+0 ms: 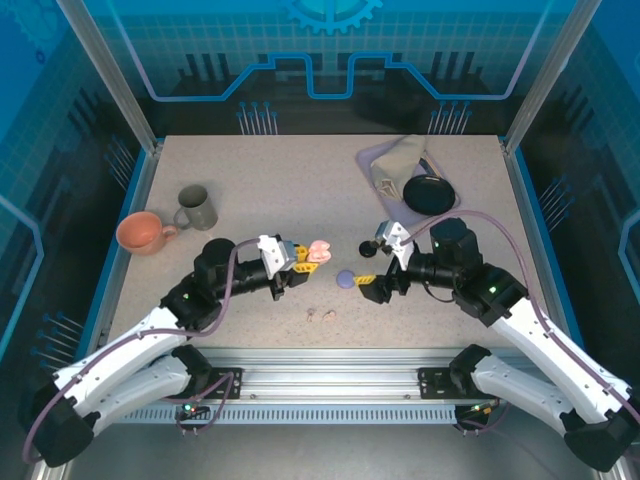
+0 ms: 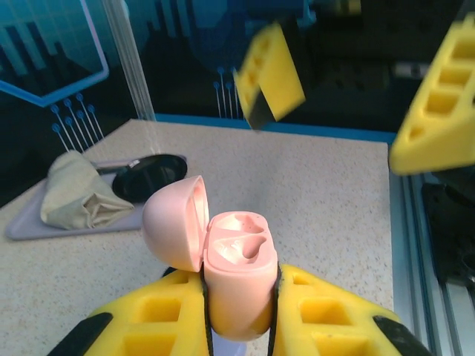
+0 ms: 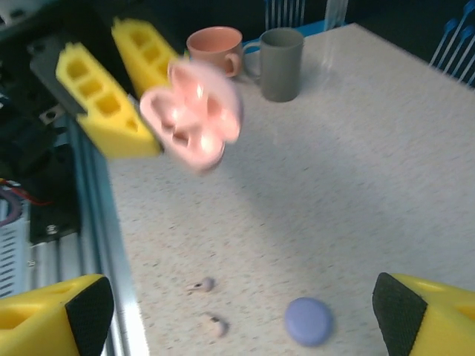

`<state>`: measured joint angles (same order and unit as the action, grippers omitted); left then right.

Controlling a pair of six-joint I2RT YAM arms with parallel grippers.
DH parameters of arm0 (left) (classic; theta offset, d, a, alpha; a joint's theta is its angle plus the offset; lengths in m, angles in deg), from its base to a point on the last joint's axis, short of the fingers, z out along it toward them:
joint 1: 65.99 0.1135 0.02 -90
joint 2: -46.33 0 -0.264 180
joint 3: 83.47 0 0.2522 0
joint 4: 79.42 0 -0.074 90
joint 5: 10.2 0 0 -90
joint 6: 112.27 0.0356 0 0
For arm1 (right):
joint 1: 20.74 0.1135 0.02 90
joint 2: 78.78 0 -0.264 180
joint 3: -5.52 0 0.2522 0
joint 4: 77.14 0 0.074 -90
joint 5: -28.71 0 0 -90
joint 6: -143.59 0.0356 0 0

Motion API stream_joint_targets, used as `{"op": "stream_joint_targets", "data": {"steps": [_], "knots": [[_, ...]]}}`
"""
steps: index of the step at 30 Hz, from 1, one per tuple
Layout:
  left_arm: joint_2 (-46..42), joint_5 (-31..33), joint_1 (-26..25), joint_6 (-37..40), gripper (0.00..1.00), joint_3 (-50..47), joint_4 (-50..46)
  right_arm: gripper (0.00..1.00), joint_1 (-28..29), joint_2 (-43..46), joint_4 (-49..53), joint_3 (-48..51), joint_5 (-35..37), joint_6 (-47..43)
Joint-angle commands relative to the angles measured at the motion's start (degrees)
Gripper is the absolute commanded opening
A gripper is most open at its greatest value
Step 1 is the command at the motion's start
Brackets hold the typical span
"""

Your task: Insert the wireless bluetooth earbuds into the charging case

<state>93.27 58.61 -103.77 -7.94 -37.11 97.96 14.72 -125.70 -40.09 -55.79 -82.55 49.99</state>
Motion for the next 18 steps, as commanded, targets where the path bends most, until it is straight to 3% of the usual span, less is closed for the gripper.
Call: {"op": "stream_joint_targets", "data": {"steps": [1, 5, 11, 18], "knots": [[-2.84, 2.79, -0.43, -2.85, 0.00, -1.49, 5.20, 0.91, 0.09, 1.41, -3.60, 2.35, -4.28, 6.95], [-5.81, 5.10, -0.45, -3.17, 0.00, -2.76, 6.08, 0.86, 2.39, -2.47, 2.32, 1.35, -0.37, 11.55], [-8.71, 6.60, -0.40, -2.66, 0.00, -2.74, 4.04, 0.75, 3.59, -12.90, 7.60, 0.25, 3.86, 34.31], [-10.72, 6.62, -0.43, -1.70, 0.00, -2.34, 1.09, 0.70, 12.40, -25.29, 9.87, -4.64, 12.27, 52.65]]}}
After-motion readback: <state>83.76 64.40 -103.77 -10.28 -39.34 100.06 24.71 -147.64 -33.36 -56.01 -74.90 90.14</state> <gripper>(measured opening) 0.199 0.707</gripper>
